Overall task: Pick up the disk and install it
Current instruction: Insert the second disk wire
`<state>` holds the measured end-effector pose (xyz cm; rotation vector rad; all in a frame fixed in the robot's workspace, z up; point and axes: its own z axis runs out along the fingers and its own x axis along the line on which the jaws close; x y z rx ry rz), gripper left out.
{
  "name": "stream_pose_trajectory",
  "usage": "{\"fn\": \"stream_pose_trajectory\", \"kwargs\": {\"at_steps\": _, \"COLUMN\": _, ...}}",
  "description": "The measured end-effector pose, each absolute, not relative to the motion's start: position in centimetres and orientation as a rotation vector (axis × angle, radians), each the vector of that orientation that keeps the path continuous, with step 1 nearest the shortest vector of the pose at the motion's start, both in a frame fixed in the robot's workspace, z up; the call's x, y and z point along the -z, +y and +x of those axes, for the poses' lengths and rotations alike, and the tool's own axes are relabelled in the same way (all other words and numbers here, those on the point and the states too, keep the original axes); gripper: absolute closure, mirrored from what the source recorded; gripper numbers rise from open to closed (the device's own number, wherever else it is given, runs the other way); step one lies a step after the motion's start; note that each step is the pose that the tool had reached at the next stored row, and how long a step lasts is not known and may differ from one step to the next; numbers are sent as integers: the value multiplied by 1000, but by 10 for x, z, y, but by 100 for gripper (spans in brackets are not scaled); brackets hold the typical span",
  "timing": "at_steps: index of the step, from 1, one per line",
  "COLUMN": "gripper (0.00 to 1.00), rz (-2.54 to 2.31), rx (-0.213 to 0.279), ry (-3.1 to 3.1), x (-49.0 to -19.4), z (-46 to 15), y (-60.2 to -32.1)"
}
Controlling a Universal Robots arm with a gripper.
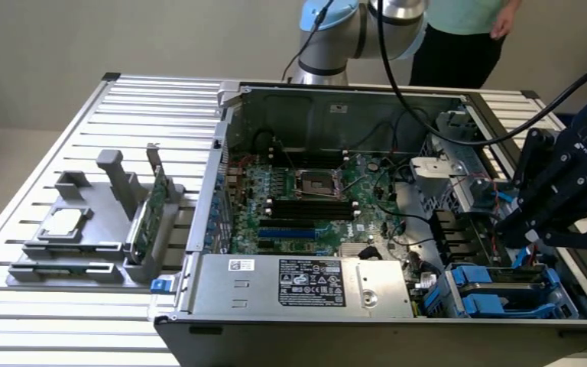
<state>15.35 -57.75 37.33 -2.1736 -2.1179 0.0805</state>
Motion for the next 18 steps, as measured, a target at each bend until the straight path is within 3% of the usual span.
{"fn": "stream_pose_trajectory", "kwargs": {"at_steps": 18, "gripper": 75, "rz": -2174, "rx": -80, "ry": -2118, "x": -370, "z": 158, "y": -567}}
